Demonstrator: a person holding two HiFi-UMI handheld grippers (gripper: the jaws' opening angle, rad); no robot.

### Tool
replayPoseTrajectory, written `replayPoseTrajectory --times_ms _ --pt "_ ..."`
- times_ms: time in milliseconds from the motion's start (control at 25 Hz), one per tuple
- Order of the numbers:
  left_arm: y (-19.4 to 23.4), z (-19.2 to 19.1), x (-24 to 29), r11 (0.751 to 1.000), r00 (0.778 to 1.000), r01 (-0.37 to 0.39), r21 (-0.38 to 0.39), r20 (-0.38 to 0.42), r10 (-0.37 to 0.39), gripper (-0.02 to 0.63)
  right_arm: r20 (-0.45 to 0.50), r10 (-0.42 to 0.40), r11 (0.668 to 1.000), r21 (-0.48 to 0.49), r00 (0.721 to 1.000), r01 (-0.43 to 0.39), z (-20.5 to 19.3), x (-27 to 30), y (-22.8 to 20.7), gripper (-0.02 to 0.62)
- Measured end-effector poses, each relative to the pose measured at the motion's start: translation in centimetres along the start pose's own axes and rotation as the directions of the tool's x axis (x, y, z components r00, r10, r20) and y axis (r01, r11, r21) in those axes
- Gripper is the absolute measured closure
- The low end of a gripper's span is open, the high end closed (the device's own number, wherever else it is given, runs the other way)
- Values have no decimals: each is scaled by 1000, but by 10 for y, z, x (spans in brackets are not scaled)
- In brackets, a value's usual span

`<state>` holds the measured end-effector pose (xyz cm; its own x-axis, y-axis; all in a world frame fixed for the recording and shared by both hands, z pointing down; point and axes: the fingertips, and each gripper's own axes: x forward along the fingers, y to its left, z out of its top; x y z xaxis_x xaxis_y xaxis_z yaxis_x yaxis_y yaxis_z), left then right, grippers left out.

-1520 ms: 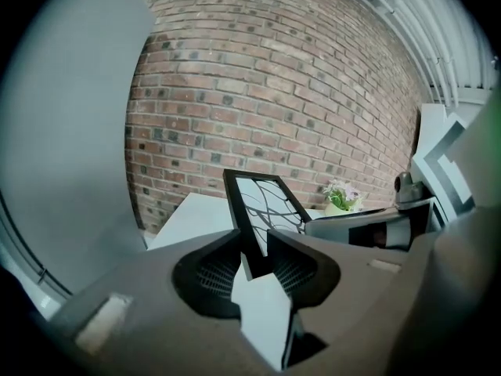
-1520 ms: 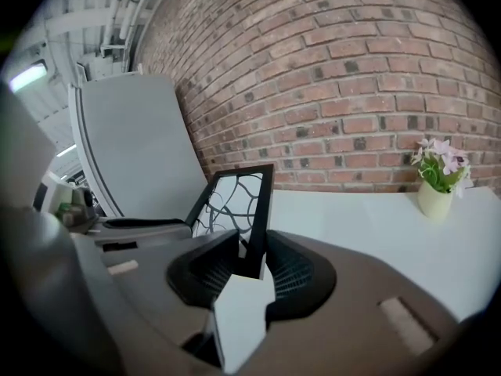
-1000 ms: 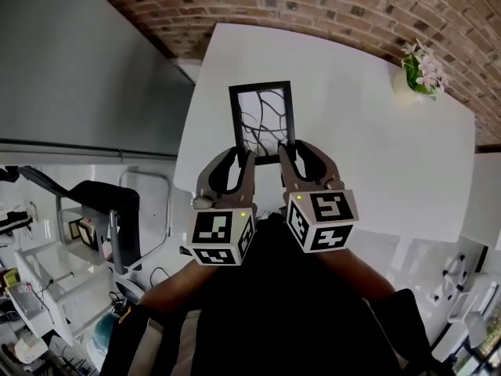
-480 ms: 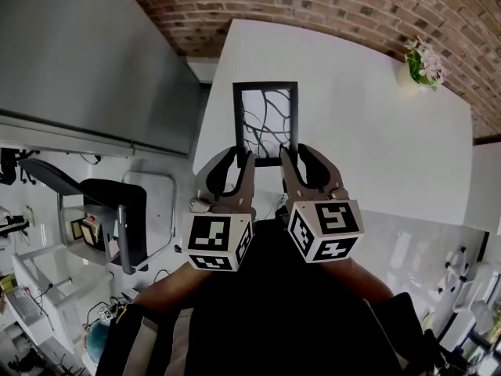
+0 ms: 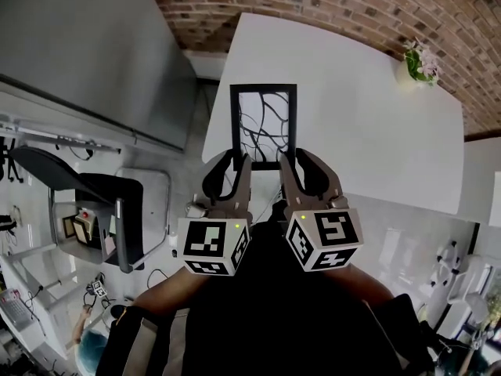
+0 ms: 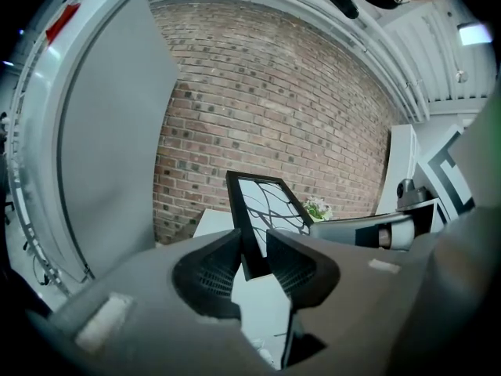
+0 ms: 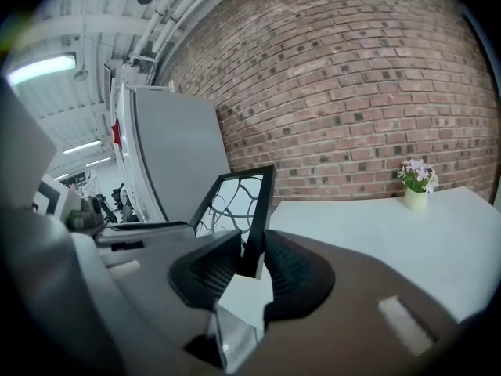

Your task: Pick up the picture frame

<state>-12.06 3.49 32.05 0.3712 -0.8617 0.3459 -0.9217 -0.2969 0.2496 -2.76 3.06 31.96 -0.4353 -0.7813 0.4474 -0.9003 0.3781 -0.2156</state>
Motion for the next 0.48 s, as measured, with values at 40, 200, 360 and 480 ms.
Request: replayPoseTrajectory --times_ms 40,200,360,480 --pt "0 -1 -1 1000 1000 0 -1 2 0 512 3 -3 1000 1 1000 3 0 -1 0 509" --pt "5 -6 -7 1000 1000 -5 -6 5 5 512 1 -7 1000 0 1000 7 -6 -1 6 520" --pt "10 -6 -14 1000 1000 -10 -12 15 10 512 6 -7 1000 -10 1000 8 -6 -1 13 522" --pt "11 -5 -16 1000 1000 -6 -16 23 7 512 14 -14 1000 -17 1000 14 -5 -2 16 522"
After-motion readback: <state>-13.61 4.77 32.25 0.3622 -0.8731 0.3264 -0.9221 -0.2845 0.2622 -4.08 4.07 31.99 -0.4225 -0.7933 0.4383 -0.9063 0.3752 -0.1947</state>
